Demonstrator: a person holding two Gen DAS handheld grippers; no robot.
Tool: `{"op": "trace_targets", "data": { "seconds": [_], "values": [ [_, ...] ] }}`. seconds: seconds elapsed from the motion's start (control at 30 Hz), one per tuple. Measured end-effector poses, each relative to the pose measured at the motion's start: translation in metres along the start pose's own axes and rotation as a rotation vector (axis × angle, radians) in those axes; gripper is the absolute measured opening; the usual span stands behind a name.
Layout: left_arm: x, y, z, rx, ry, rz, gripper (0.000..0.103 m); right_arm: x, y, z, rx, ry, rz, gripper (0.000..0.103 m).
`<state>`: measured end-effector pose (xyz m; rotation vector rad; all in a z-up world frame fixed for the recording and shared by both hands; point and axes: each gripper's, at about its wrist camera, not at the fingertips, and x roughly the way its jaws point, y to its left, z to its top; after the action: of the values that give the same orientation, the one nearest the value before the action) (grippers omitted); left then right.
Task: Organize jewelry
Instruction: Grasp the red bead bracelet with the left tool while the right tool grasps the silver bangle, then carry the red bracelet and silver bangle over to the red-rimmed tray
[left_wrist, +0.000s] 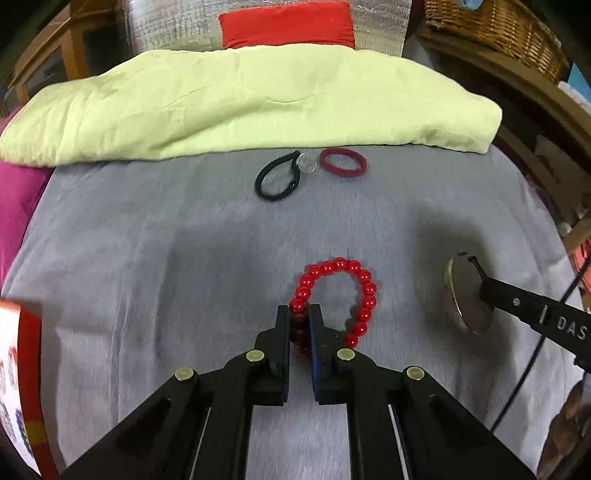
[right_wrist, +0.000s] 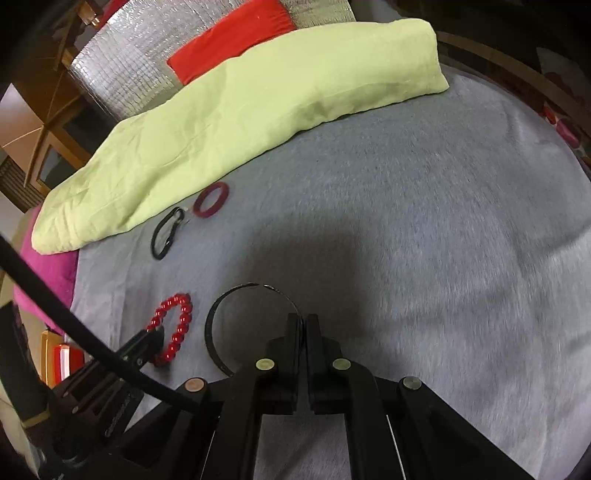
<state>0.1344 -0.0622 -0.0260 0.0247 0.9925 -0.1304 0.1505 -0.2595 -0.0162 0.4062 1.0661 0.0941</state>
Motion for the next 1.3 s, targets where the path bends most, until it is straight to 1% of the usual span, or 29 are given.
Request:
{"op": "trace_targets", "data": {
  "seconds": [0.13, 0.27, 0.4, 0.6, 0.7, 0.87, 1.03, 1.3],
  "values": [
    [-0.016, 0.003, -0.018, 0.003, -0.021, -0.001, 0.01, -0.011, 0.006, -0.016, -0.005, -0.01, 0.01, 0.004],
    [-0.025, 0.006, -0.033, 0.003, -0.034, -0.01, 0.01, -0.023, 0.003, -0.031, 0.012, -0.038, 0.025, 0.004],
    [-0.036, 0.003, -0.05, 0.009, -0.043, -0.011, 0.01, -0.025, -0.002, -0.048, 0.01, -0.026, 0.034, 0.004],
    [-0.049, 0.004, -0.069, 0.012, -0.043, -0.008, 0.01, -0.036, 0.005, -0.065, -0.039, -0.056, 0.012, 0.004],
    [-0.056, 0.004, -0.073, 0.003, -0.048, -0.013, 0.01, -0.04, 0.009, -0.072, -0.061, -0.063, 0.0, 0.004],
    [-0.071, 0.003, -0.075, -0.004, -0.083, -0.015, 0.01, -0.049, 0.015, -0.085, -0.108, -0.086, -0.031, 0.004],
    [-0.077, 0.008, -0.084, -0.015, -0.09, -0.016, 0.01, -0.059, 0.014, -0.091, -0.116, -0.109, -0.042, 0.004],
    [-0.083, 0.021, -0.094, -0.042, -0.1, -0.012, 0.01, -0.066, 0.015, -0.099, -0.131, -0.131, -0.028, 0.004]
  ]
}}
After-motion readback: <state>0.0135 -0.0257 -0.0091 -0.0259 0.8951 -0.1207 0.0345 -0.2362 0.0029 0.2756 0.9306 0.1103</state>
